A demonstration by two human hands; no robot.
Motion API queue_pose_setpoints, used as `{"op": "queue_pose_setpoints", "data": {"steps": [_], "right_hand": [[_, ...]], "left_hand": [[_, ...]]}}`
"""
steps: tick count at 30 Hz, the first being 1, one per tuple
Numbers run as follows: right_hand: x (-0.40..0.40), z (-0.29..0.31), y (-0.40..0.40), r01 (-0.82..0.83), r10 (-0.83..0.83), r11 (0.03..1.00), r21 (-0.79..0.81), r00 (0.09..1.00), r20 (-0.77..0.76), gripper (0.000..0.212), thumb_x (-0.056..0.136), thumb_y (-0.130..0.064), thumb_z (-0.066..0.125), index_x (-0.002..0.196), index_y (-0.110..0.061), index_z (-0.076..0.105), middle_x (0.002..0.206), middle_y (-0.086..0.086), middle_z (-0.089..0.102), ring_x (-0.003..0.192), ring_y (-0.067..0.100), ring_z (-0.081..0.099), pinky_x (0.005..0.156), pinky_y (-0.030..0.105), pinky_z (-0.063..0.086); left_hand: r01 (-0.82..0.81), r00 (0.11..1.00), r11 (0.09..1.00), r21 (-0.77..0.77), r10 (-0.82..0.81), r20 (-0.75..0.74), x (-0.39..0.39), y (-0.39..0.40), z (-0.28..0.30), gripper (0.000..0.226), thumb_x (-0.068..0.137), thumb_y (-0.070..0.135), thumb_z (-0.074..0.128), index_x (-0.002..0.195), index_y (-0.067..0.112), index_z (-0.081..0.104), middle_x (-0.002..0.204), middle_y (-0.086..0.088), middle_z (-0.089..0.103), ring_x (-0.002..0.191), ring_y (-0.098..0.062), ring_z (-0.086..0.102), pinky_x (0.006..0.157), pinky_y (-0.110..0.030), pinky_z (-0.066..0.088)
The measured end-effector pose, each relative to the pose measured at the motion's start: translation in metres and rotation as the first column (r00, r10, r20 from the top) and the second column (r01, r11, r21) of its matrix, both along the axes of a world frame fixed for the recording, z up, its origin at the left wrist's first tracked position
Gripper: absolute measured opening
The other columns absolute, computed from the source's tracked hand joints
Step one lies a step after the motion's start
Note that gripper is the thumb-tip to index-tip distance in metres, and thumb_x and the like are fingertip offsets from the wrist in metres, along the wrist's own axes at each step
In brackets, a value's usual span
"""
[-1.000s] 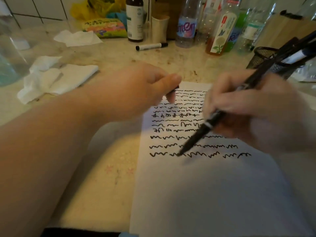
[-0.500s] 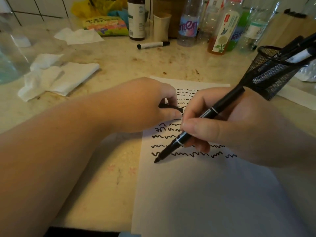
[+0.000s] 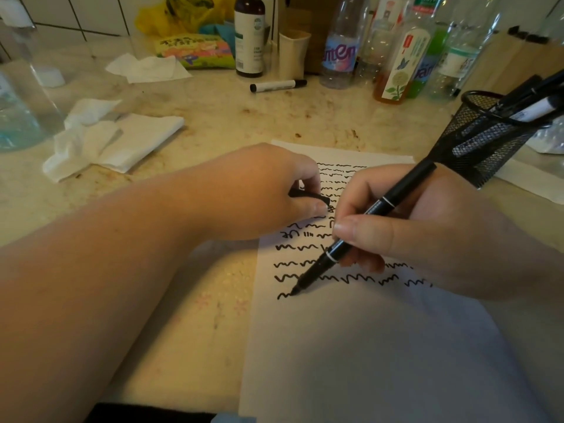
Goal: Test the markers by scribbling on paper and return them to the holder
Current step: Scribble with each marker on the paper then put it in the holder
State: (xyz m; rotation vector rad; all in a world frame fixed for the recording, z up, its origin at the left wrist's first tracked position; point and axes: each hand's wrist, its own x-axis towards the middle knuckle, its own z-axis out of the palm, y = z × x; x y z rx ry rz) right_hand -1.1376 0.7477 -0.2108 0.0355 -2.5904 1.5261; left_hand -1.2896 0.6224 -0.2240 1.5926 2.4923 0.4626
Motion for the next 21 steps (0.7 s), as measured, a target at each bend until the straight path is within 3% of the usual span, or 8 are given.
{"op": "queue_pose_setpoints", "data": {"steps": [7, 10, 15, 18, 21], "right_hand": [[0.001, -0.001, 0.007, -0.005, 0.005, 1.0, 0.001, 1.0, -0.022, 0.01, 0.081, -0.02, 0.071, 0.072, -0.017, 0.07, 0.063, 0.005, 0.071, 0.054, 0.012, 0.064, 0.051, 0.02, 0.05], [0.0, 0.0, 0.015, 0.006, -0.013, 0.996, -0.09, 0.997, -0.081, 0.009, 0.078, -0.025, 0.069, 0.072, -0.019, 0.07, 0.063, 0.01, 0.067, 0.055, 0.021, 0.061, 0.049, 0.026, 0.047], [-0.004, 0.0, 0.034, 0.184, -0.274, 0.9, -0.395, 0.944, -0.186, 0.015, 0.081, -0.017, 0.063, 0.067, -0.016, 0.068, 0.052, 0.004, 0.053, 0.044, 0.018, 0.043, 0.046, 0.031, 0.028], [-0.007, 0.0, 0.041, 0.339, -0.479, 0.811, -0.478, 0.853, -0.208, 0.021, 0.086, -0.012, 0.057, 0.068, -0.016, 0.067, 0.051, 0.004, 0.052, 0.045, 0.019, 0.042, 0.046, 0.028, 0.031], [-0.008, -0.001, 0.043, 0.413, -0.551, 0.777, -0.475, 0.811, -0.196, 0.021, 0.086, -0.014, 0.059, 0.067, -0.015, 0.067, 0.053, 0.004, 0.056, 0.049, 0.02, 0.048, 0.047, 0.029, 0.037]], "left_hand": [[0.023, 1.0, 1.0, -0.015, -0.023, 0.019, 0.002, -0.001, 0.003, 0.026, 0.086, 0.057, 0.047, 0.097, 0.041, 0.064, 0.079, 0.016, 0.063, 0.073, 0.0, 0.055, 0.067, -0.024, 0.047], [0.014, 1.0, 1.0, 0.005, -0.014, 0.022, 0.002, -0.003, 0.006, 0.031, 0.088, 0.057, 0.042, 0.094, 0.038, 0.066, 0.072, 0.012, 0.063, 0.067, -0.002, 0.055, 0.062, -0.024, 0.046], [-0.042, 0.998, 0.998, 0.049, 0.039, 0.058, 0.0, -0.004, 0.007, 0.018, 0.093, 0.048, 0.044, 0.101, 0.041, 0.059, 0.071, 0.013, 0.065, 0.065, 0.0, 0.055, 0.055, -0.023, 0.037], [-0.061, 0.995, 0.995, 0.08, 0.054, 0.088, -0.001, -0.004, 0.009, 0.016, 0.095, 0.041, 0.044, 0.106, 0.042, 0.056, 0.076, 0.017, 0.068, 0.07, 0.004, 0.055, 0.058, -0.02, 0.038], [-0.068, 0.993, 0.995, 0.078, 0.06, 0.1, 0.001, -0.003, 0.011, 0.016, 0.096, 0.041, 0.043, 0.107, 0.044, 0.054, 0.078, 0.019, 0.068, 0.07, 0.004, 0.055, 0.058, -0.019, 0.037]]}}
